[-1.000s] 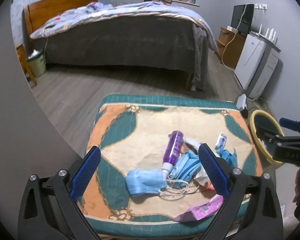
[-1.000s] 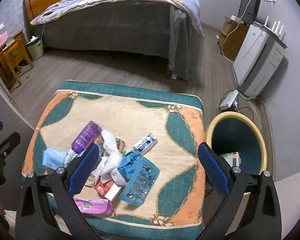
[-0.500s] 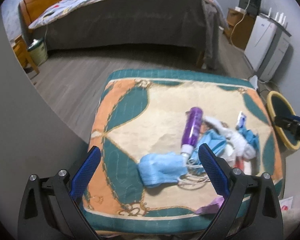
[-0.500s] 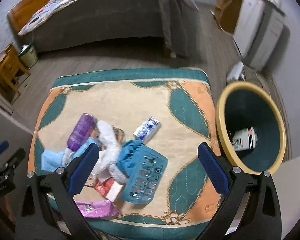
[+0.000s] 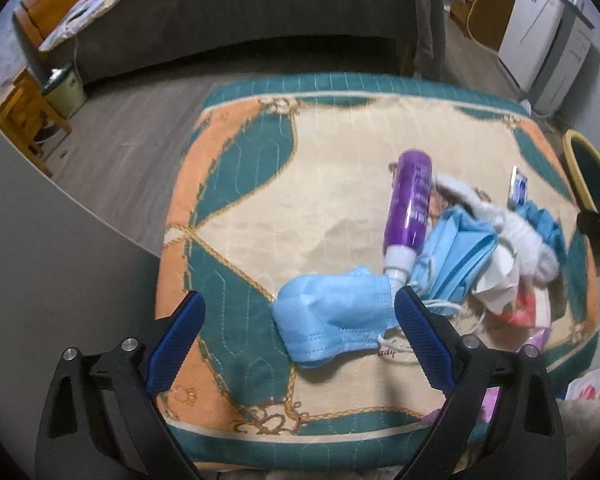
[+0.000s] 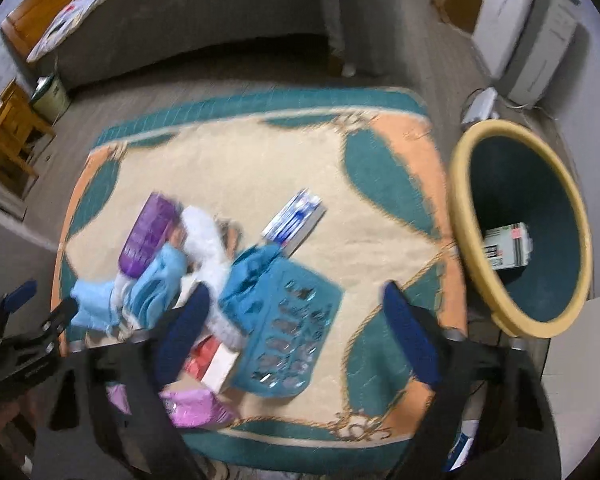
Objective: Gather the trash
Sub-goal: 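Grasp the blue face mask with the left tool while the right tool grasps the blue blister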
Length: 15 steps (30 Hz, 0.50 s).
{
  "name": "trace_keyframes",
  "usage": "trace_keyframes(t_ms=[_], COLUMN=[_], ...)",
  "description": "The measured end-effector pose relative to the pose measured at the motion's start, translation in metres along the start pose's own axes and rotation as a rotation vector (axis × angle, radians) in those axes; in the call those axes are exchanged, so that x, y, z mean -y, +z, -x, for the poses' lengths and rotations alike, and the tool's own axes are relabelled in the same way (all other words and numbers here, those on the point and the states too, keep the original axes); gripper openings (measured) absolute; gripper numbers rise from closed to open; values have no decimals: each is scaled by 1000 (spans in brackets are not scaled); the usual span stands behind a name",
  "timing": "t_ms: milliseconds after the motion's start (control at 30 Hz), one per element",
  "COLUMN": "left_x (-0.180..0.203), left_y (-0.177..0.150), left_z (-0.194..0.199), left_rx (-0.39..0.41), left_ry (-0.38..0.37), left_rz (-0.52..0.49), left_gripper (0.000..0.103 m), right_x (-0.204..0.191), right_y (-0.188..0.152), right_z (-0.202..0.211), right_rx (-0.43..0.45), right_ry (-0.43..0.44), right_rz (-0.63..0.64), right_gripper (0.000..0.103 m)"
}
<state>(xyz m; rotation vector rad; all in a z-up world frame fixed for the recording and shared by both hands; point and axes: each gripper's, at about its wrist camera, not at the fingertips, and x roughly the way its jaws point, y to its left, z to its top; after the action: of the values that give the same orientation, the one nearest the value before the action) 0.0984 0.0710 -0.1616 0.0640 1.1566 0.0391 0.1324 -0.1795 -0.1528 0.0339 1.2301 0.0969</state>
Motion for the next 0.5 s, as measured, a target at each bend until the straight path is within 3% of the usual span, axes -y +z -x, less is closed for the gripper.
trace_keyframes(t_ms=[133,300,433,500], left_x=[0,-1,0,1], left_y=[1,0,-2,-2], left_z=[-7,-19,-27,-32], left_rx=[-17,-62,-86,-101], left_ry=[-3,-7,-5,-10], left_rz=[3,11,15,10], left_gripper=[92,78,72,62], right_x=[-8,-14,-9,-3], right_y=[-7,-13,-17,-16], right_z=[-15,-24,-25,-21], right_rx=[-59,-120,-157,-155], right_ry=[4,20,24,31], right_rz=[31,54,38,21], right_gripper=[57,50,40,32])
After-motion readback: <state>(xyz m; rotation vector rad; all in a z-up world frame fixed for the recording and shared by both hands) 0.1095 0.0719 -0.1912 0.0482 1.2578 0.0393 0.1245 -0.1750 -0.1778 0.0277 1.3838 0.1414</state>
